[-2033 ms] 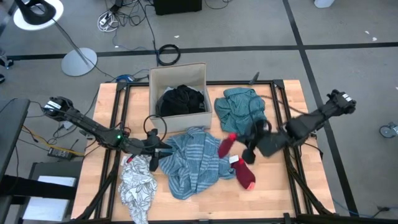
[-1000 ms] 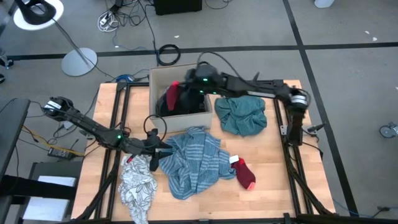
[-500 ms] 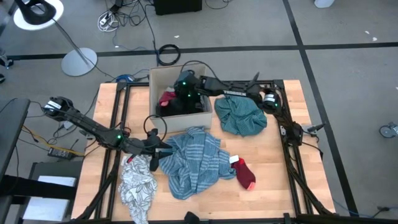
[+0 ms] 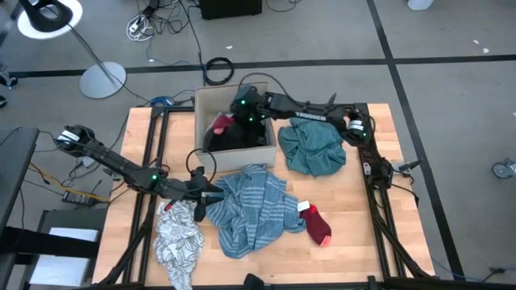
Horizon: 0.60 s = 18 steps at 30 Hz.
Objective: Sort clothes
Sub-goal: Put the red sock into the white laundry organizer
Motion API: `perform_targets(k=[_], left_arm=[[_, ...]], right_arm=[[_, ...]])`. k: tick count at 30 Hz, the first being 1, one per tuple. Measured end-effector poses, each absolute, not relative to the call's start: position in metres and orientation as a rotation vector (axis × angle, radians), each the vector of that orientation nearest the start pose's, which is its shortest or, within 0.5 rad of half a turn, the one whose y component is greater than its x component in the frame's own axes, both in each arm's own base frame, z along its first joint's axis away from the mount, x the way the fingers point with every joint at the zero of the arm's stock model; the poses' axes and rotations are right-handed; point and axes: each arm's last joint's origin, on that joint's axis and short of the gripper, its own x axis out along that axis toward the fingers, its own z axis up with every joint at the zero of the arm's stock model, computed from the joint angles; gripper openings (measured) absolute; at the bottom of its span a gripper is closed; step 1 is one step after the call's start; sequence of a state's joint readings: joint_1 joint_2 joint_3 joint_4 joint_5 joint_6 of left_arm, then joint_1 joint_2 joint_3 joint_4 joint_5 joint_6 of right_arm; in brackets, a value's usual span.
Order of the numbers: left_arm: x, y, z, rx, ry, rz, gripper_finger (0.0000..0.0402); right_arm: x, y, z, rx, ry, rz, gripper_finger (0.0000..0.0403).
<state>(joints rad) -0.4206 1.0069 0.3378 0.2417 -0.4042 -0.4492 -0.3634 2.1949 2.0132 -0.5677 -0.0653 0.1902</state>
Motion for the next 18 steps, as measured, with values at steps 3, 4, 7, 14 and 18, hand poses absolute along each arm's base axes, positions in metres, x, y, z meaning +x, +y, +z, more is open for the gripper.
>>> perform_targets(k=[3,4,7,14,18], left_arm=[[0.182,-0.069,0.183,-0.272,0.386,0.072,0.0152],[0.182,-0.069,0.182,-0.272,0.387,0.072,0.0152],[0.182,-0.069,0.183,-0.273,0.387,0.072,0.0152],[0.182,-0.069,0.182,-0.273,0.387,0.072,0.0152],[0.182,-0.069,0.182,-0.273,0.387,0.072,0.0152]], right_arm=[[0.457,-0.171,0.289,0.321,0.663,-0.346,0.0065],[0.454,-0.17,0.296,0.318,0.65,-0.346,0.0076],[0.442,-0.166,0.321,0.3,0.617,-0.34,0.0112],[0.389,-0.14,0.374,0.288,0.718,-0.324,0.0156],[0.353,-0.106,0.395,0.321,0.854,-0.348,0.0153]])
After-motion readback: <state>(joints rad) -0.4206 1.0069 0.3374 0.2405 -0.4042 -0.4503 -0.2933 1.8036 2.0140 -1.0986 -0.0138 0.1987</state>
